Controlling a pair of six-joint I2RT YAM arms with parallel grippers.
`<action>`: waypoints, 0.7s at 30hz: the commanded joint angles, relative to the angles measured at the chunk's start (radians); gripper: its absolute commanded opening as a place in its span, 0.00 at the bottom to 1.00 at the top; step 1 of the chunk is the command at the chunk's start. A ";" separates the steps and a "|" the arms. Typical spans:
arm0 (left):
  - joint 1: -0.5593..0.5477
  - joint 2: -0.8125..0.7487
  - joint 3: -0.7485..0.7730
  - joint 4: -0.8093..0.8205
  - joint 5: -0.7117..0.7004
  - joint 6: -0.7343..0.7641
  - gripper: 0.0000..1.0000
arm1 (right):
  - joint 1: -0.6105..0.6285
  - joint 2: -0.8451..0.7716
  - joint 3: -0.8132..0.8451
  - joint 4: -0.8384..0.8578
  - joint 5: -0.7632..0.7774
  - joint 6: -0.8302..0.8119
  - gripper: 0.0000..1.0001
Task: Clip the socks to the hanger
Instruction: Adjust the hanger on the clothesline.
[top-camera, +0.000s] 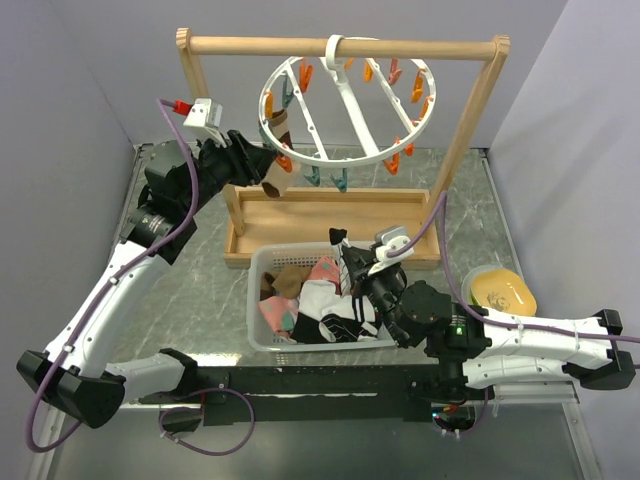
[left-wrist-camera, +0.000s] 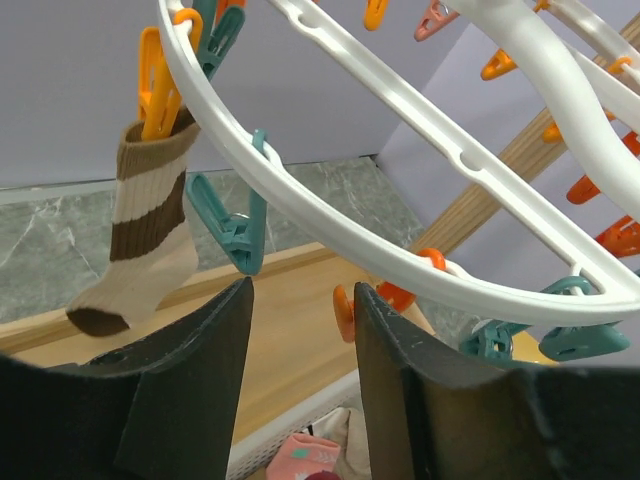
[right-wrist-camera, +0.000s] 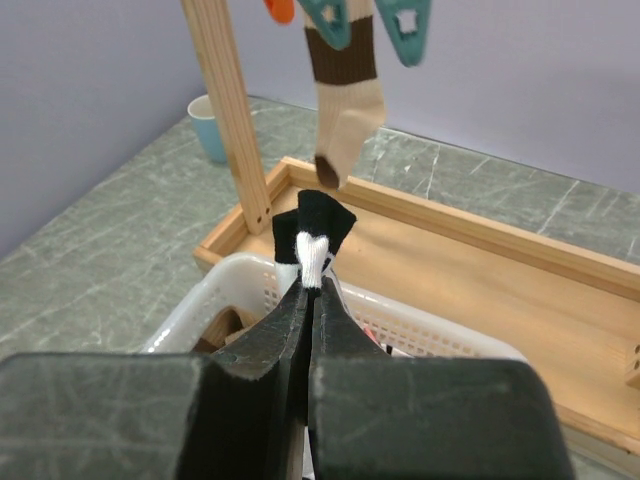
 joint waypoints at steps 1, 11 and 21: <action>0.001 -0.017 0.038 0.016 0.002 -0.014 0.51 | 0.014 -0.007 0.041 -0.008 0.007 0.022 0.00; 0.017 -0.089 -0.023 0.030 0.143 -0.023 0.99 | 0.018 -0.004 0.053 -0.031 0.017 0.023 0.00; 0.121 -0.250 -0.212 0.009 0.543 -0.153 0.99 | 0.017 -0.024 0.046 -0.034 0.014 0.016 0.00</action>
